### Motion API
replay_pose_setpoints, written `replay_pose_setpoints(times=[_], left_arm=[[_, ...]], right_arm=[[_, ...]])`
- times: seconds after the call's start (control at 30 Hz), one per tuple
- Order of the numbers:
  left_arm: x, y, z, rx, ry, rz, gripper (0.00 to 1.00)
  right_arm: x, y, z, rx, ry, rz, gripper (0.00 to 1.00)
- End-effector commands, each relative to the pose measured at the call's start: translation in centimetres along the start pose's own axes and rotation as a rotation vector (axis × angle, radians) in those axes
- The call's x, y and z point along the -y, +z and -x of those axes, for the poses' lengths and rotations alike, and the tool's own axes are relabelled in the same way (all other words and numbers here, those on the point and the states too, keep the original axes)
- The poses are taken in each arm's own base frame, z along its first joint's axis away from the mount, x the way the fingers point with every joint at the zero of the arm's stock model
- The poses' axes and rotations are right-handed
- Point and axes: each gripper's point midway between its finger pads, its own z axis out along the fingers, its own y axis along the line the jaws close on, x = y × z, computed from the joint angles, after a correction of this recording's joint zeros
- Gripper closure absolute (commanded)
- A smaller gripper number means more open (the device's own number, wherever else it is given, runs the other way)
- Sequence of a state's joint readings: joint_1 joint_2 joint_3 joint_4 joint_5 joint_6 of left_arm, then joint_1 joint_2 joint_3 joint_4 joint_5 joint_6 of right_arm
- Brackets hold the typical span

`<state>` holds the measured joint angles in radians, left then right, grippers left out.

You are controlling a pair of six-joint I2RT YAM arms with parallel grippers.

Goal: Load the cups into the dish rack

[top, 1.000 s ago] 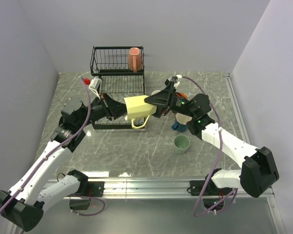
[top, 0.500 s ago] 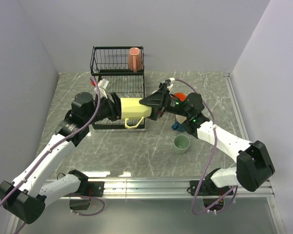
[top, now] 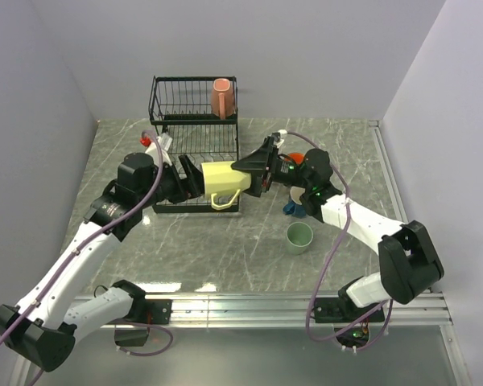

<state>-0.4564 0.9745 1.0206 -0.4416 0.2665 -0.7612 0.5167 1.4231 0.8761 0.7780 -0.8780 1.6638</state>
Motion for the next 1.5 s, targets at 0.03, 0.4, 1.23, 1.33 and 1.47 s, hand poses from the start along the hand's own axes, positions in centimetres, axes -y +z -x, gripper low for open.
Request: replay_pose_setpoints(times=[0.03, 0.4, 1.23, 1.33, 1.47], left_arm=[[-3.4, -1.2, 0.5, 0.017, 0.040, 0.168, 0.18], [-4.5, -4.0, 3.0, 0.042, 0.209, 0.327, 0.30], [5.8, 4.8, -5.4, -0.189, 1.006, 0.545, 0.34], [6.4, 5.4, -5.7, -0.181, 1.024, 0.535, 0.34], [7.0, 6.2, -6.6, -0.179, 1.042, 0.523, 0.35]], right_arm=[[-5.5, -0.6, 0.4, 0.003, -0.137, 0.151, 1.00], [0.3, -2.9, 6.4, 0.138, -0.135, -0.216, 1.00], [5.2, -5.3, 8.4, 0.148, -0.188, -0.702, 1.00], [4.7, -4.9, 7.8, 0.130, -0.171, -0.662, 1.00], [4.4, -4.6, 7.1, 0.113, -0.134, -0.621, 1.00]])
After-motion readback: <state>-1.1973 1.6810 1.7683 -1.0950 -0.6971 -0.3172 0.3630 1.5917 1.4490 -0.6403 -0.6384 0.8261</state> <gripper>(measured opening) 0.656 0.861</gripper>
